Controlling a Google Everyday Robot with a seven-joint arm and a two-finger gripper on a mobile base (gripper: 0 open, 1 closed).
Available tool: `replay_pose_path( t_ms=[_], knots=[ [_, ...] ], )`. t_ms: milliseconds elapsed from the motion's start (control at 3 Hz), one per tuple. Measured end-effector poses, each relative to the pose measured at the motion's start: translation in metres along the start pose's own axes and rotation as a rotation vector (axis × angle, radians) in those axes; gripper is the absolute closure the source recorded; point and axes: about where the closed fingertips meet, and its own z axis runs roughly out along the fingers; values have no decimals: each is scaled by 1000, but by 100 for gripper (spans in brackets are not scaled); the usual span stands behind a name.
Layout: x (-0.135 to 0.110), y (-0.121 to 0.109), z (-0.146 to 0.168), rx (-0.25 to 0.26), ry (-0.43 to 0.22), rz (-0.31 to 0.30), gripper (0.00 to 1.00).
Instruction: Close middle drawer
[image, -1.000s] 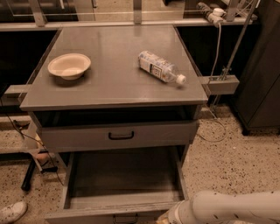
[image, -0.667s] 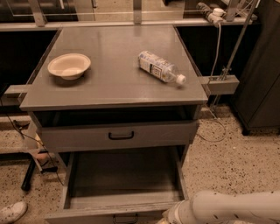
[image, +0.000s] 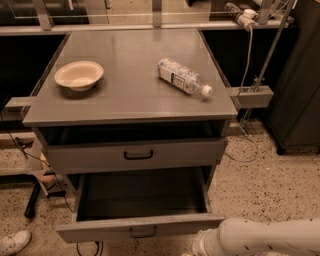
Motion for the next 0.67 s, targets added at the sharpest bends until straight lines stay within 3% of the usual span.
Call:
replay_pose_path(
  t_ms=[667],
  knots=[
    [0,0,0,0,0,0,43]
  ],
)
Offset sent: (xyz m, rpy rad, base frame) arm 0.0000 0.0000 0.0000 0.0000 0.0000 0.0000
